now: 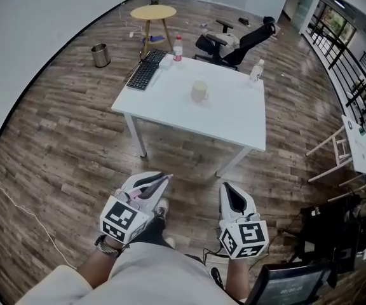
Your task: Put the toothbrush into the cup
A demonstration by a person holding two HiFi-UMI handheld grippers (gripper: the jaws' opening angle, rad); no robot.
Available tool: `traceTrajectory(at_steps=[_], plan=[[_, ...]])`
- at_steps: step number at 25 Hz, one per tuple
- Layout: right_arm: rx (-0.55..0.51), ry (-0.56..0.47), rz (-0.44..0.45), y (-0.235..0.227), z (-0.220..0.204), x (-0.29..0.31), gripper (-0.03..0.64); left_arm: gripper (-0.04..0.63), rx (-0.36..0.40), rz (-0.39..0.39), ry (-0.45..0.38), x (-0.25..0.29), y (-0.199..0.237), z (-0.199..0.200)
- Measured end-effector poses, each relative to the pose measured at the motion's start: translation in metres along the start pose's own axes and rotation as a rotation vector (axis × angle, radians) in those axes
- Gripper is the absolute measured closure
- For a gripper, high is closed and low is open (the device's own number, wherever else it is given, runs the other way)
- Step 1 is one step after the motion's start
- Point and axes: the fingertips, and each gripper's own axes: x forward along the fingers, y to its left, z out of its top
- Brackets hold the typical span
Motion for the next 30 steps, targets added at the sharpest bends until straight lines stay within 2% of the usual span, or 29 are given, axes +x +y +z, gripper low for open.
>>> traceTrajectory(at_steps=[30], plan=[[-0.007,0.024,-0.019,-0.04,0.04,0.129,0.615,0.541,-0.041,-0.04,-0.002,0.094,0.106,0.022]])
